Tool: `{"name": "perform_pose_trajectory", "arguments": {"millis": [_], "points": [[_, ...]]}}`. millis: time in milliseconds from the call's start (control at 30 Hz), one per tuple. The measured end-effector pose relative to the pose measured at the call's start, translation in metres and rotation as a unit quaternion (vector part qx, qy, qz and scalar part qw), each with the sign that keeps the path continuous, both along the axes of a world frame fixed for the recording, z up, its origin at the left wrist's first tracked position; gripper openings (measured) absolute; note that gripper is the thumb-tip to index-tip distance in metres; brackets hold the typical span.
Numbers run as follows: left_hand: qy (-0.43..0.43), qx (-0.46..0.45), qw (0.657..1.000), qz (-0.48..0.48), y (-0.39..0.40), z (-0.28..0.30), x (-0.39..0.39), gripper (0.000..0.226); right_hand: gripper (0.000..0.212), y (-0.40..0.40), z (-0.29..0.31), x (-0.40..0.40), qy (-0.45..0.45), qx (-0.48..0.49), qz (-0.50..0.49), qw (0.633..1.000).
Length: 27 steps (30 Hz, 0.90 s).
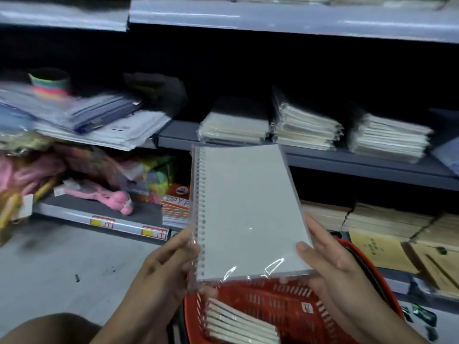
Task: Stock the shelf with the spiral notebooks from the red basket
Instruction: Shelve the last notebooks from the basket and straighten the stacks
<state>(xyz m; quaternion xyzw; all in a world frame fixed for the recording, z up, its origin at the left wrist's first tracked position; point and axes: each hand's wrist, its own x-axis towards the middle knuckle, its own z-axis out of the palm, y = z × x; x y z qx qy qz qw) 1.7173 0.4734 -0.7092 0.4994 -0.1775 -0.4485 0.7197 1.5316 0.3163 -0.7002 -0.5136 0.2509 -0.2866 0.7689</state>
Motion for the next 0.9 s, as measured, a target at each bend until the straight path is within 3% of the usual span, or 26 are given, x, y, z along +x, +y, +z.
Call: {"name": "perform_pose_trajectory", "arguments": {"millis": [100, 233, 300, 567, 667, 700, 733, 800, 900], "points": [[-0.019, -0.005, 1.0, 0.009, -0.012, 0.004, 0.022, 0.039, 0.053, -0.014, 0.001, 0.021, -0.01, -0.034, 0.005, 0.999], [-0.127, -0.007, 0.992, -0.02, -0.046, 0.023, 0.065, 0.043, 0.047, -0.049, 0.012, 0.065, -0.019, -0.074, 0.015, 0.997], [-0.136, 0.001, 0.991, -0.009, -0.07, 0.033, 0.088, 0.045, 0.045, -0.07, 0.019, 0.088, -0.028, -0.078, 0.003, 0.997], [-0.041, -0.023, 0.993, 0.104, -0.161, 0.048, 0.155, 0.023, 0.032, -0.146, 0.032, 0.162, -0.03, 0.007, -0.034, 0.999], [0.025, -0.06, 0.982, 0.176, -0.175, 0.041, 0.155, 0.03, 0.02, -0.153, 0.03, 0.171, -0.047, 0.031, -0.064, 0.996], [0.018, -0.068, 0.979, 0.192, -0.174, 0.037, 0.152, 0.033, 0.024, -0.153, 0.028, 0.17, -0.05, 0.02, -0.077, 0.996], [-0.014, -0.063, 0.977, 0.203, -0.17, 0.033, 0.146, 0.035, 0.041, -0.153, 0.023, 0.166, -0.038, -0.005, -0.091, 0.995], [-0.121, -0.04, 0.969, 0.213, -0.16, 0.025, 0.134, 0.04, 0.057, -0.149, 0.015, 0.159, 0.019, -0.085, -0.129, 0.988], [-0.152, -0.031, 0.958, 0.241, -0.158, 0.019, 0.129, 0.034, 0.033, -0.145, 0.009, 0.156, 0.052, -0.155, -0.191, 0.968]]}}
